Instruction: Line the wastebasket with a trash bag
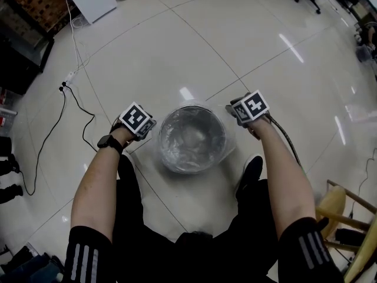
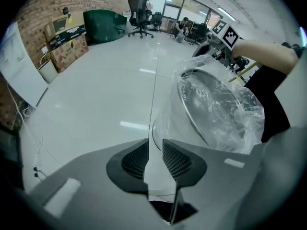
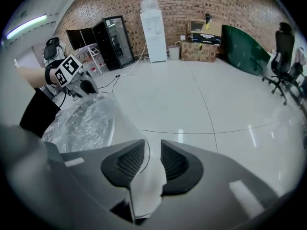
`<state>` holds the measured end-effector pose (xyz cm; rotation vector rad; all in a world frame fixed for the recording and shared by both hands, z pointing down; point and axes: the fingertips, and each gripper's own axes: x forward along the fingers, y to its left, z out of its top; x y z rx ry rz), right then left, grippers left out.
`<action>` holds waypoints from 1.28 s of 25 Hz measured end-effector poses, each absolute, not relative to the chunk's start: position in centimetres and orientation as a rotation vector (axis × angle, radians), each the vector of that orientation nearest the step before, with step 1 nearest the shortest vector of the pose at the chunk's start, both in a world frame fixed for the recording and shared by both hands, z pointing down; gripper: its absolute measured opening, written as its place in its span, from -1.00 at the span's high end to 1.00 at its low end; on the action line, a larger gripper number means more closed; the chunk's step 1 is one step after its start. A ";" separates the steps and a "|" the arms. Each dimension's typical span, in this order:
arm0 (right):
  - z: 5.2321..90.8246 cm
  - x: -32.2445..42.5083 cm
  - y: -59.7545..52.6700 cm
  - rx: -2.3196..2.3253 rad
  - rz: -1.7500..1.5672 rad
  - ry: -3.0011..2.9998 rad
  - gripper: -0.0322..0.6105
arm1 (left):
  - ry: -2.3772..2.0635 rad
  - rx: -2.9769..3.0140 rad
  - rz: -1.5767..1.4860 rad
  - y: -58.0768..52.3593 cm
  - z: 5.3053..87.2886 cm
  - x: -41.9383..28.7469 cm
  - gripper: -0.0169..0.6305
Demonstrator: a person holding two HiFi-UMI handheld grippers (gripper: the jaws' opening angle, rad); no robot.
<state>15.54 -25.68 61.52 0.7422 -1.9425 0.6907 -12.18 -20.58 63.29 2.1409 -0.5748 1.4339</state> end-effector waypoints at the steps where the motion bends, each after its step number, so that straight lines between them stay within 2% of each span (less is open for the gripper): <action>1: 61.7 15.5 -25.2 0.733 0.710 -1.934 0.55 | -0.564 2.149 1.430 -20.3 63.1 -12.1 0.69; 13: 67.1 15.1 -20.4 0.636 0.852 -1.852 0.55 | -0.535 2.185 1.384 -17.8 59.5 -14.3 0.62; 16: 67.2 14.8 -20.2 0.637 0.860 -1.860 0.55 | -0.457 2.250 1.348 -16.6 58.4 -12.9 0.59; 22: 65.7 15.5 -21.8 0.748 0.876 -1.902 0.45 | -0.230 2.357 1.425 -13.0 58.7 -10.5 0.44; 27: 63.8 15.7 -22.5 0.805 0.908 -1.988 0.45 | -0.229 2.374 1.437 -12.6 59.6 -10.0 0.43; 32: 60.0 15.6 -23.2 0.833 1.228 -2.158 0.45 | -0.242 2.364 1.467 -12.5 60.0 -10.1 0.43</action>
